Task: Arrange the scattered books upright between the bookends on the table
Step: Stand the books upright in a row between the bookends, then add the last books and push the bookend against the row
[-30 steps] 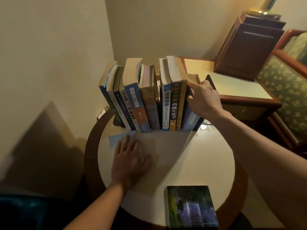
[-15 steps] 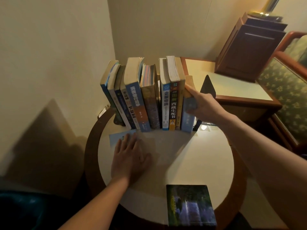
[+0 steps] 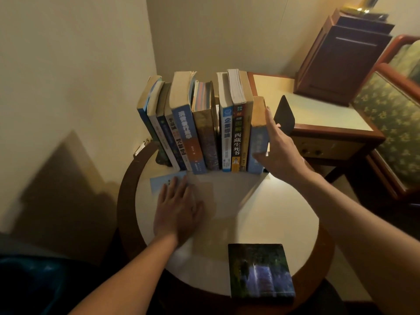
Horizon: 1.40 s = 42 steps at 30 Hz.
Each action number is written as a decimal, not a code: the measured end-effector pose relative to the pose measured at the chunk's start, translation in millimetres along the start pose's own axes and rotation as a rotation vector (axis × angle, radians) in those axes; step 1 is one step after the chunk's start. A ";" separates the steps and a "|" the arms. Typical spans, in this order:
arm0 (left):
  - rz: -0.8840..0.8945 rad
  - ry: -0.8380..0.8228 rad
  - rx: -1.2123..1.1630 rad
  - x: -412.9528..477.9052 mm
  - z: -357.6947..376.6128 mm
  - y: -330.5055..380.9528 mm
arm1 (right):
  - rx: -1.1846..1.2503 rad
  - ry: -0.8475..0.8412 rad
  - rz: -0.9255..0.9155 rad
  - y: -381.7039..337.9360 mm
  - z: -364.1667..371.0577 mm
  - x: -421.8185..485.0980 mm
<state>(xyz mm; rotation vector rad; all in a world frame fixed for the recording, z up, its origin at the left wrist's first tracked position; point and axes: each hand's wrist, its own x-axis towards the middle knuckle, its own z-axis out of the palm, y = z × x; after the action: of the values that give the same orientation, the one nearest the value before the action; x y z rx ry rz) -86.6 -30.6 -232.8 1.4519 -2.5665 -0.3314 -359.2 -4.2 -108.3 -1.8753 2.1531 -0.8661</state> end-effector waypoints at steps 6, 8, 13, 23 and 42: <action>0.020 0.015 -0.033 -2.2 2.0 -1.0 | 0.015 -0.121 0.028 -8.2 15.9 -88.4; 0.059 -0.023 -0.031 -5.6 0.9 -1.6 | 0.006 -0.373 0.094 -3.5 21.0 -124.4; 0.133 -0.157 -0.055 -18.0 -2.8 3.9 | -0.026 -0.614 0.177 10.3 39.3 -200.1; 0.164 -0.077 0.020 -48.9 -1.2 10.9 | -0.205 -0.413 0.212 17.6 71.7 -199.5; -0.099 -0.075 -0.140 -91.5 -2.3 24.6 | -0.305 -0.219 0.041 -39.3 112.8 -140.5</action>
<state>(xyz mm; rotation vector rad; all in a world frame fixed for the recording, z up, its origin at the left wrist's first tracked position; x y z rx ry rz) -59.6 60.1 -227.6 1.5461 -2.4754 -0.5782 -243.5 91.2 -215.5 -1.9418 2.2753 -0.3173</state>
